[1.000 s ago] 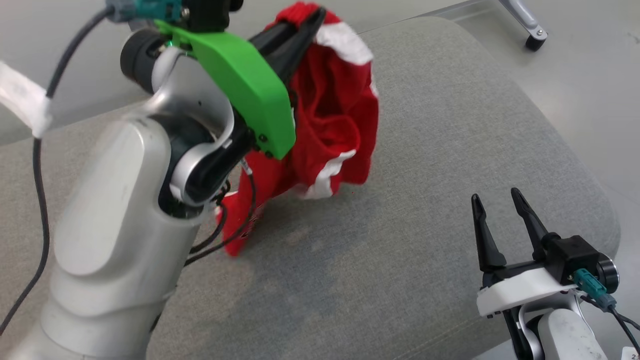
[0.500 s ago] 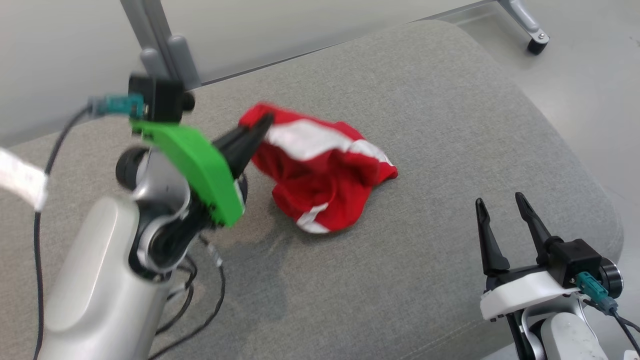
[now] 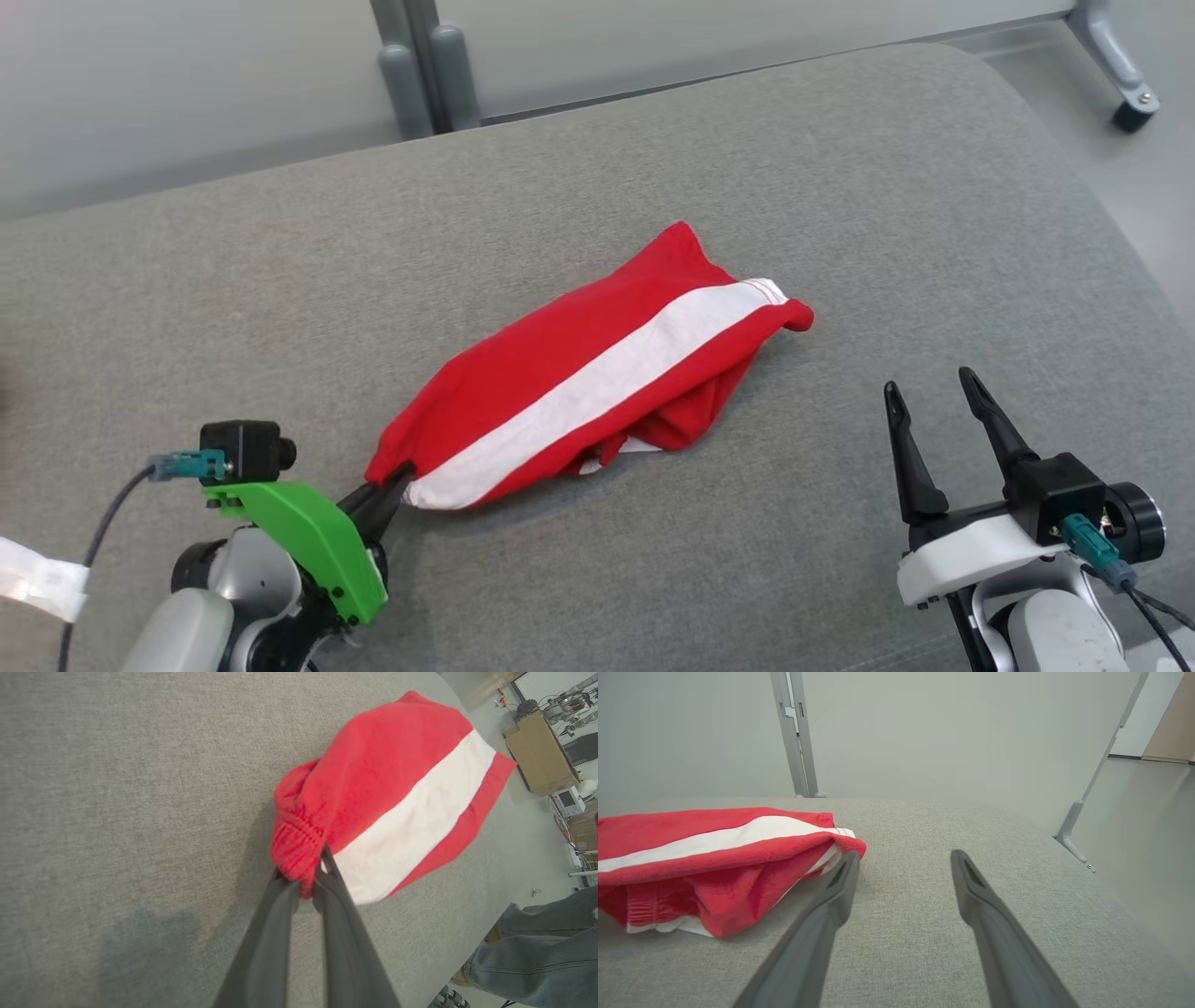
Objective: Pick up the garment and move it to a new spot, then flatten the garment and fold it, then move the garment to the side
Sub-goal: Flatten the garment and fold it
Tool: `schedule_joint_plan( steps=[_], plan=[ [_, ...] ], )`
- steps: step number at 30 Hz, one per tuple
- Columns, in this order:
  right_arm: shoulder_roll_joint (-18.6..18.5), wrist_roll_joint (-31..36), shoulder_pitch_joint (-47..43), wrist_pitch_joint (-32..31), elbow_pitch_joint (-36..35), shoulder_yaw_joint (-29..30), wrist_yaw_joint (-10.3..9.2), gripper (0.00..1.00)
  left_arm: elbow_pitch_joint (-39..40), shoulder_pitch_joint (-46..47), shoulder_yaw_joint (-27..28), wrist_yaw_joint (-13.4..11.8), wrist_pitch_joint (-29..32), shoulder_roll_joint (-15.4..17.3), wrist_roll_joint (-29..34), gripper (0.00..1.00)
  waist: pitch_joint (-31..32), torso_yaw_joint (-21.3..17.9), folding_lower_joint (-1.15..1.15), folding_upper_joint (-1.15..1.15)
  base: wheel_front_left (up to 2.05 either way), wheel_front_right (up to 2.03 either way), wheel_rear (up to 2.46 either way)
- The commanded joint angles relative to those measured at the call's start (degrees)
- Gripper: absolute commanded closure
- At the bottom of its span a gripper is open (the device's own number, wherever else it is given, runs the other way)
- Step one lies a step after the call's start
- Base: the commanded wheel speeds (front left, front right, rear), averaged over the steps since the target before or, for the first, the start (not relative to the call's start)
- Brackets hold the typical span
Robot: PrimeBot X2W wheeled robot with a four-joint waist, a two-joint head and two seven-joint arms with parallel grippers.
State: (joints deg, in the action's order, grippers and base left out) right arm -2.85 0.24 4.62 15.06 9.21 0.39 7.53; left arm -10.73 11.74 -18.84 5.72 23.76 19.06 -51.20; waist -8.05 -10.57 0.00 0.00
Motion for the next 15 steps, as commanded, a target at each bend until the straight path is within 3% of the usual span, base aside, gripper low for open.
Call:
schedule_joint_plan(
  steps=[1,7,15],
  plan=[
    [-0.1,0.3,0.3,0.2,-0.2,0.2,-0.08,0.00,-0.7,0.3,-0.3,0.3,-0.5,-0.3,0.5,1.00,-0.5,2.8,0.00,0.00,0.00,0.00,0.00],
    [-0.3,1.3,0.0,0.2,0.1,-0.1,-0.08,0.00,-9.3,4.9,-2.4,-0.8,-4.9,-4.7,4.0,1.00,-0.4,6.1,0.00,0.00,0.00,0.00,0.00],
    [-0.9,1.5,0.1,0.2,0.1,-0.6,-0.08,0.00,-18.7,10.3,-2.0,-2.3,-11.5,-8.1,6.5,1.00,0.0,6.5,0.00,0.00,0.00,0.00,0.00]
  ],
)
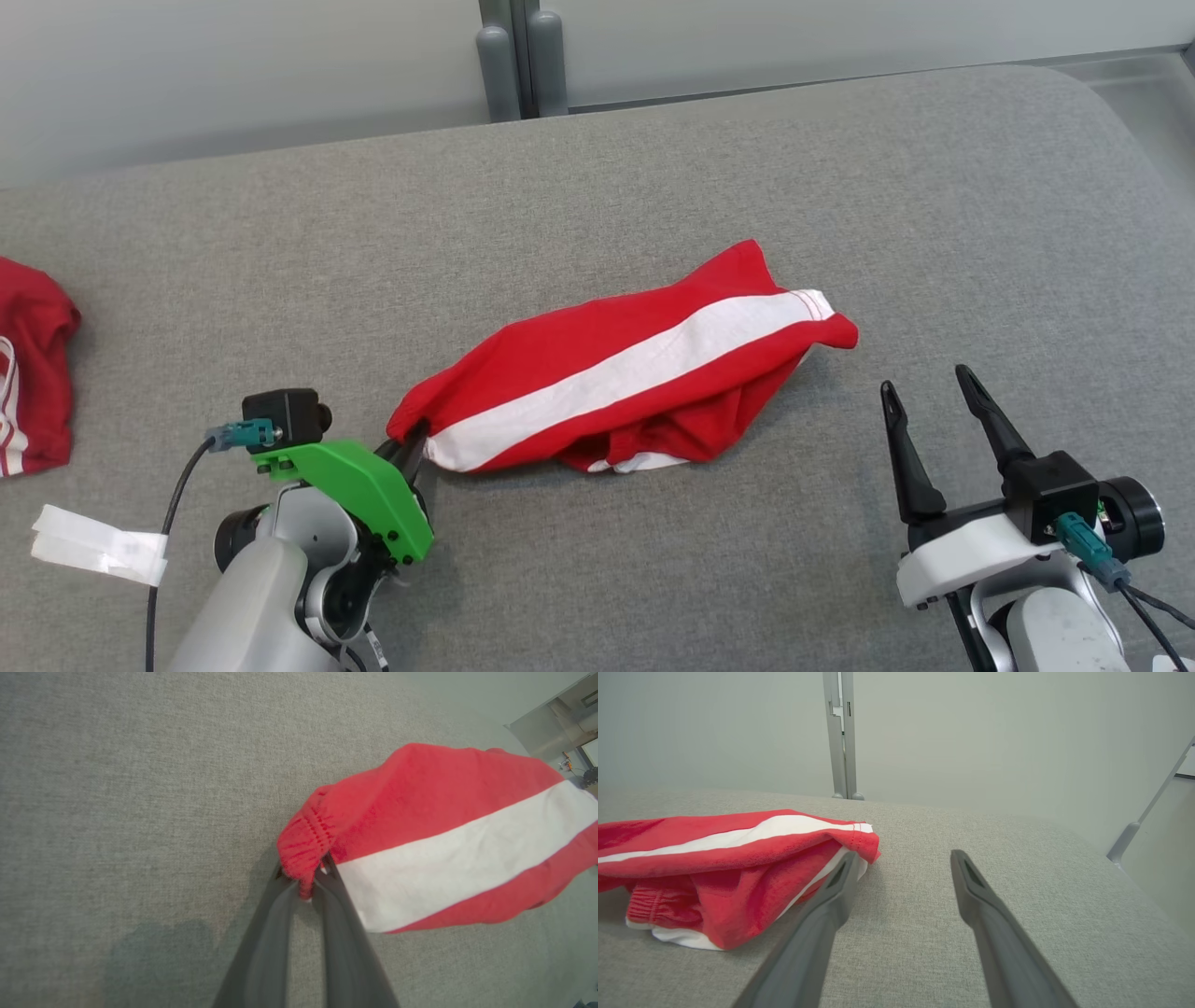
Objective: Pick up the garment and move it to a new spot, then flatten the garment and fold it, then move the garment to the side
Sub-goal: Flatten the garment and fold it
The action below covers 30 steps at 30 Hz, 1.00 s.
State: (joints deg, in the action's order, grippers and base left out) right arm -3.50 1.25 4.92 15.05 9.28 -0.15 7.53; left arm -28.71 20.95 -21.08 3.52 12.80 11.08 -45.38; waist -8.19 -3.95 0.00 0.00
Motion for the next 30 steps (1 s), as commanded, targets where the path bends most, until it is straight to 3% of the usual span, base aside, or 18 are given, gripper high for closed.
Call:
schedule_joint_plan(
  steps=[1,2,3,4,5,9,19,30],
  plan=[
    [-0.3,0.6,-0.4,0.2,0.1,-0.2,-0.08,0.00,-1.5,1.3,0.2,0.1,-1.2,-0.5,0.5,0.90,0.3,-0.2,0.00,0.00,0.00,0.00,0.00],
    [-0.3,0.6,-0.7,0.2,0.2,-0.3,-0.08,0.00,-2.4,1.5,0.3,0.3,-1.6,-0.8,0.4,0.71,0.5,-0.4,0.00,0.00,0.00,0.00,0.00],
    [-0.3,0.5,-0.9,0.2,0.2,-0.3,-0.08,0.00,-3.0,1.8,0.2,0.5,-2.0,-1.0,0.3,0.60,0.6,-0.5,0.00,0.00,0.00,0.00,0.00],
    [-0.3,0.5,-1.1,0.2,0.3,-0.4,-0.08,0.00,-3.6,2.0,0.2,0.7,-2.4,-1.2,0.1,0.42,0.7,-0.6,0.00,0.00,0.00,0.00,0.00],
    [-0.2,0.5,-1.2,0.2,0.3,-0.3,-0.08,0.00,-4.2,2.0,0.2,0.7,-2.5,-1.5,-0.1,0.00,0.8,-0.8,0.00,0.00,0.00,0.00,0.00],
    [-0.2,0.4,-2.0,0.2,0.4,-0.3,-0.08,0.00,-5.2,0.9,0.3,1.0,-3.1,-1.2,-0.6,0.00,1.6,-1.5,0.00,0.00,0.00,0.00,0.00],
    [-0.1,0.8,-3.7,0.2,-1.3,0.5,-0.08,0.00,1.8,-5.9,2.3,-1.8,-9.6,3.1,1.8,0.00,4.5,-2.9,0.00,0.00,0.00,0.00,0.00],
    [-1.4,1.4,-6.3,0.2,-4.5,2.2,-0.08,0.00,19.4,-19.5,2.2,-6.6,-19.9,6.1,7.9,0.00,8.0,-1.8,0.00,0.00,0.00,0.00,0.00]
  ],
)
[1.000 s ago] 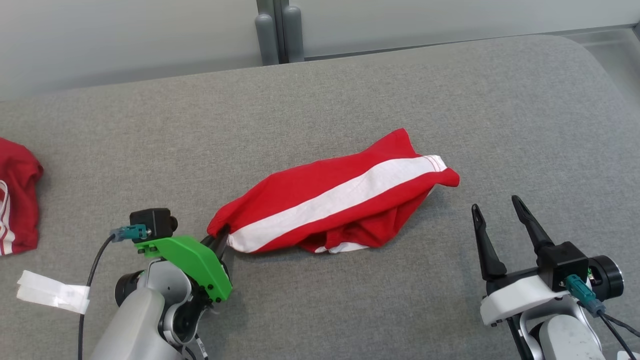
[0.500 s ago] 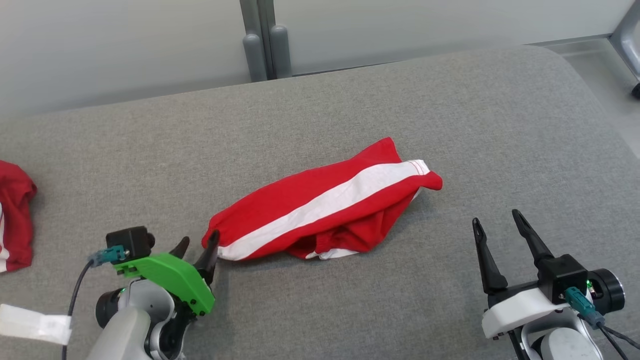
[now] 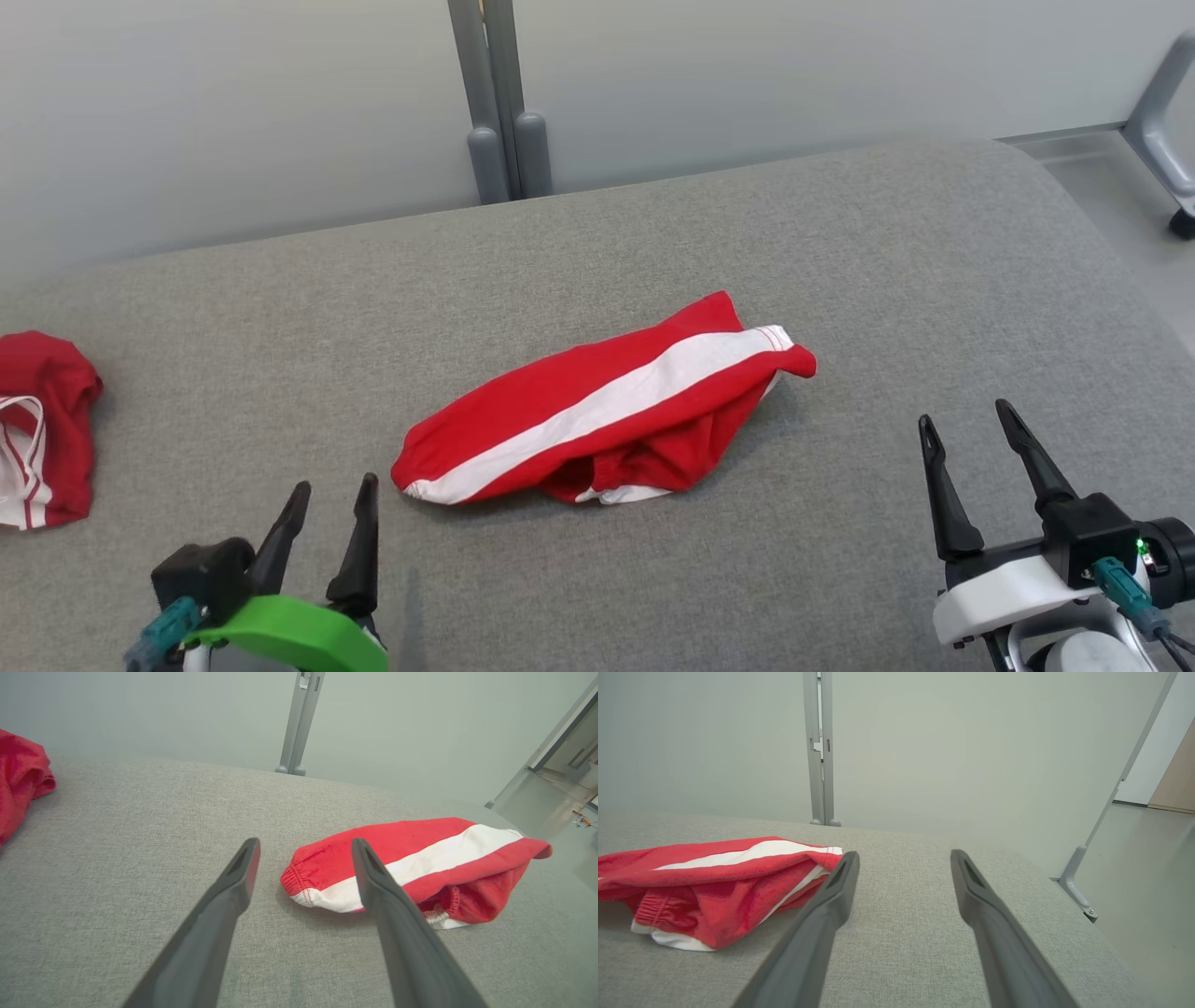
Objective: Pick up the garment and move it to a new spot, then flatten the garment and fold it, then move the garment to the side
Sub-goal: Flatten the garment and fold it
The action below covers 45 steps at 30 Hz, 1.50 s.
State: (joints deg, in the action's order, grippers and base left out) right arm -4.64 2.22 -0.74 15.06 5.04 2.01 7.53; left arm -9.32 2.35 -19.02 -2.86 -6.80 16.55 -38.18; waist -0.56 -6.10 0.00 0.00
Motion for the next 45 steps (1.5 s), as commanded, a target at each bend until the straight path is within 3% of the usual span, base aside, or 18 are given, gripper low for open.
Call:
schedule_joint_plan(
  steps=[1,6,13,29,45],
  plan=[
    [-0.3,0.4,-0.8,0.2,-0.4,0.1,-0.08,0.00,0.9,-1.8,0.3,-0.4,-1.7,0.8,1.3,0.00,0.4,0.5,0.00,0.00,0.00,0.00,0.00],
    [-0.6,0.6,-1.3,0.2,-1.0,-0.1,-0.08,0.00,2.6,-6.0,1.4,-1.5,-6.6,1.6,4.0,0.00,0.7,0.9,0.00,0.00,0.00,0.00,0.00],
    [-0.9,0.7,-1.5,0.2,-0.4,0.0,-0.08,0.00,3.9,-10.8,4.0,-0.3,-8.4,1.2,8.1,0.00,0.5,0.6,0.00,0.00,0.00,0.00,0.00],
    [-1.5,1.6,-2.3,0.2,2.4,-1.7,-0.08,0.00,3.8,-15.3,16.3,7.1,-8.4,-6.5,18.5,0.00,1.4,3.8,0.00,0.00,0.00,0.00,0.00],
    [-1.2,0.8,-2.5,0.2,3.1,-2.4,-0.08,0.00,2.2,-15.4,19.7,10.1,-8.4,-9.6,22.2,0.00,2.1,4.5,0.00,0.00,0.00,0.00,0.00]
  ],
)
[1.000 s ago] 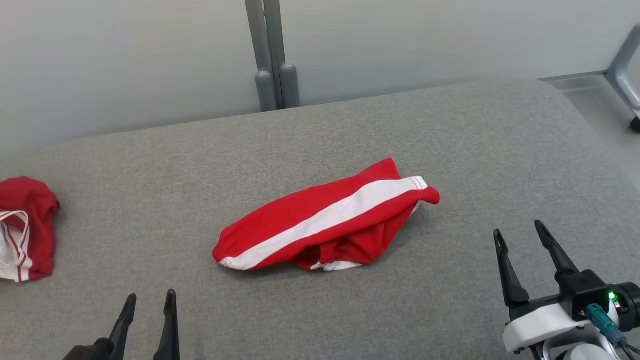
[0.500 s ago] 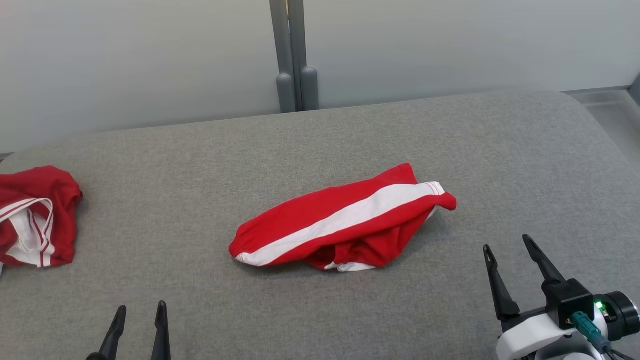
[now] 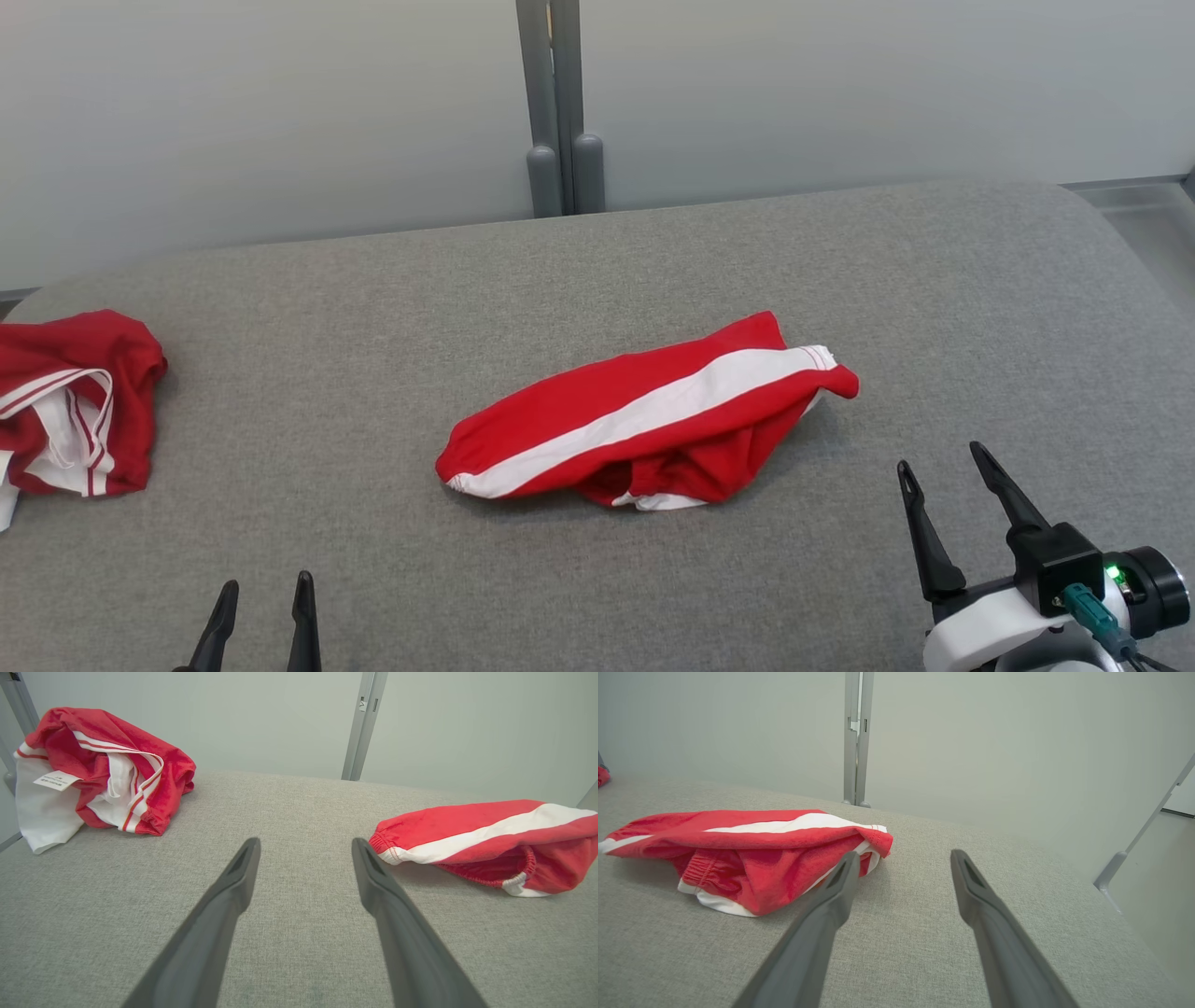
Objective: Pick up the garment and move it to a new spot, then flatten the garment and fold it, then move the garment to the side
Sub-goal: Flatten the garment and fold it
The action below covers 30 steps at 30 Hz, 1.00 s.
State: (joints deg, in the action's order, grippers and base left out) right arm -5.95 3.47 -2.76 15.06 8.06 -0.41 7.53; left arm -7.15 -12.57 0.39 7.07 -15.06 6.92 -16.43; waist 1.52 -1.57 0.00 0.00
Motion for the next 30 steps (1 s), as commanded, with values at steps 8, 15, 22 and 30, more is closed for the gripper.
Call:
schedule_joint_plan(
  steps=[8,15,22,30],
  plan=[
    [0.3,-0.8,-0.4,0.2,0.4,0.4,-0.08,0.00,-0.5,0.6,-0.7,0.5,-0.2,0.6,-0.2,0.00,0.0,-0.1,0.00,0.00,0.00,0.00,0.00],
    [0.7,-0.9,-0.5,0.2,0.5,0.4,-0.08,0.00,-0.4,0.8,-2.2,0.5,-0.2,1.9,-1.0,0.00,0.0,0.0,0.00,0.00,0.00,0.00,0.00],
    [1.0,-1.1,0.4,0.2,0.5,0.2,-0.08,0.00,-0.7,1.4,-2.5,0.5,-0.2,2.3,-1.5,0.00,-0.4,0.1,0.00,0.00,0.00,0.00,0.00],
    [0.9,-2.1,3.2,0.2,0.4,-0.1,-0.08,0.00,-1.7,2.5,-4.1,0.5,0.9,1.5,-2.4,0.00,-0.4,-0.1,0.00,0.00,0.00,0.00,0.00]
  ],
)
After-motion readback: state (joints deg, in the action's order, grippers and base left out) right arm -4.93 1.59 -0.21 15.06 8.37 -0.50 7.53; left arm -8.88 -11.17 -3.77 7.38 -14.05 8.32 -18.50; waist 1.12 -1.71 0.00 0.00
